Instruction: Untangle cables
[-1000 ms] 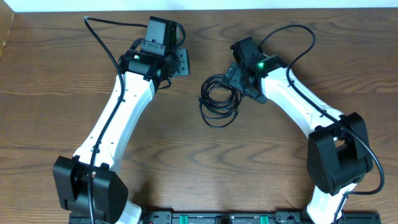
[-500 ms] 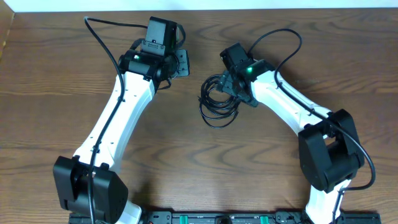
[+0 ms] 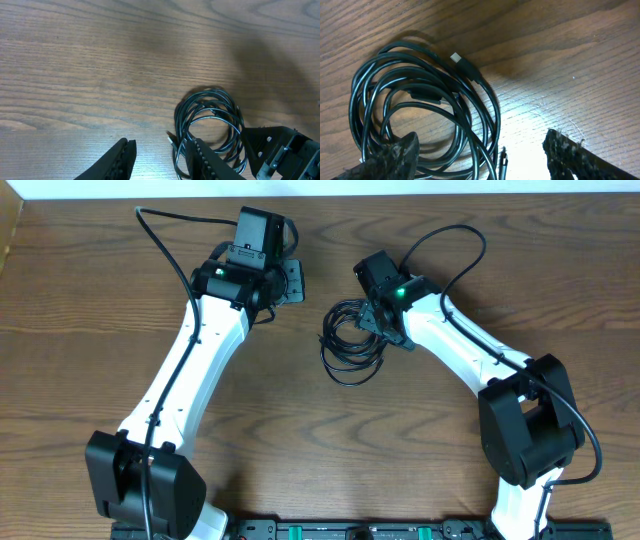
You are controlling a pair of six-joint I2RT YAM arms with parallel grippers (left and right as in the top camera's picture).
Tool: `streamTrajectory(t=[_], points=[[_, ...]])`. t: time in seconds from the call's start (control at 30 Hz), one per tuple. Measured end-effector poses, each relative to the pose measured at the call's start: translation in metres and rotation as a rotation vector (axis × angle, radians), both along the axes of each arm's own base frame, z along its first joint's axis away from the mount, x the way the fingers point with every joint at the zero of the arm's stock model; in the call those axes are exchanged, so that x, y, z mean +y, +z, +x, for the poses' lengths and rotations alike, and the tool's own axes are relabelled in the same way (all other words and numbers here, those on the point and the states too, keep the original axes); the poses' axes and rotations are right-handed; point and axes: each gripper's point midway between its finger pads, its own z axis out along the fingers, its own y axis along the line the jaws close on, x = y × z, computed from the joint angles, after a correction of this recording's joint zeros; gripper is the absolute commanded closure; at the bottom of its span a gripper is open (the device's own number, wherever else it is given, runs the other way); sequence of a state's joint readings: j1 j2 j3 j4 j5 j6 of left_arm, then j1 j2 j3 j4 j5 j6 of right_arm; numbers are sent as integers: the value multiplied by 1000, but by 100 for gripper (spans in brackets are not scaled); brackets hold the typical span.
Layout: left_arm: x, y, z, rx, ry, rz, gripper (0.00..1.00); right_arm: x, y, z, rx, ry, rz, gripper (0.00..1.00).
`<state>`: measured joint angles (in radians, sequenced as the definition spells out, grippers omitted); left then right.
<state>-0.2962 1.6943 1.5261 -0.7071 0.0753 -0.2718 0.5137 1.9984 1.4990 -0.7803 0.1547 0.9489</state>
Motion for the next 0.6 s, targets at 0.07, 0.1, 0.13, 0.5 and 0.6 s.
streamTrajectory(t=[0.07, 0.1, 0.13, 0.5, 0.6], points=[[0, 0, 0, 1, 0, 0, 62, 0, 0, 0, 0, 0, -1, 21], [0, 0, -1, 3, 0, 1, 62, 0, 0, 0, 0, 0, -1, 21], [0, -1, -1, 4, 0, 1, 61, 0, 0, 0, 0, 0, -1, 21], [1, -2, -2, 11, 0, 3, 62, -3, 1, 2, -11, -7, -18, 25], [1, -2, -3, 14, 0, 4, 61, -4, 1, 4, -23, -14, -19, 24]])
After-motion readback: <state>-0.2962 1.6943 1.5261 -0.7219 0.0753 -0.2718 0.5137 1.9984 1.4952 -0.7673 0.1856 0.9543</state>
